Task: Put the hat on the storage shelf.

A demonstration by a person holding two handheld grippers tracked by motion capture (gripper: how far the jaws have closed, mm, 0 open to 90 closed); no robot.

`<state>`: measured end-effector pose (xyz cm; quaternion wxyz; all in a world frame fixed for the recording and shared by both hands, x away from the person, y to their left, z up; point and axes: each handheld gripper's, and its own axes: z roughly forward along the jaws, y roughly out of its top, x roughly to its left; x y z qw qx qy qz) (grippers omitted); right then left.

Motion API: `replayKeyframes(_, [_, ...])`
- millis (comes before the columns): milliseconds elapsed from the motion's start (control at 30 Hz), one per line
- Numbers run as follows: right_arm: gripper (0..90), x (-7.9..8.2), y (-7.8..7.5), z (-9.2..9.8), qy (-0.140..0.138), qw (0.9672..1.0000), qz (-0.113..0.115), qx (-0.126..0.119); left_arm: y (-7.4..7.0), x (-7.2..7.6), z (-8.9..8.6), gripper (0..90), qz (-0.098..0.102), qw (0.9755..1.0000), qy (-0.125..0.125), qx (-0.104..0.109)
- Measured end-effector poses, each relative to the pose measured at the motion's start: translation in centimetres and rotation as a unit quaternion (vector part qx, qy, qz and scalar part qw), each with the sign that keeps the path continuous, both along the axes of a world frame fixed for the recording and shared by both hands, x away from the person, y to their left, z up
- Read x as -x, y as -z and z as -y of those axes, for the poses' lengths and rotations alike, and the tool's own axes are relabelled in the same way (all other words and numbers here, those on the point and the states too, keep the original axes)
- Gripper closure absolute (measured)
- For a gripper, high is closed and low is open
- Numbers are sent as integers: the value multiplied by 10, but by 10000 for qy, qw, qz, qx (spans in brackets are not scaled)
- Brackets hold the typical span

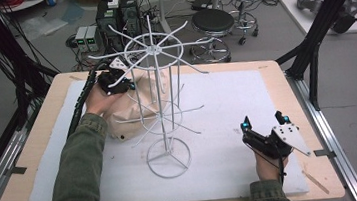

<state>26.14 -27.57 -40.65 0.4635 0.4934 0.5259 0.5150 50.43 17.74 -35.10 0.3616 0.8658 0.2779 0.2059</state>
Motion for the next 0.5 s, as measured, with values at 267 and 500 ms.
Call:
replayKeyframes(267, [13,0,0,-1,3,10000,-9,-16,-9,7,-6,787,166,9993,-16,320])
replayKeyframes(500, [13,0,0,-1,-10,10000,-13,-9,-21,15,-18,786,368,9979,-51,532])
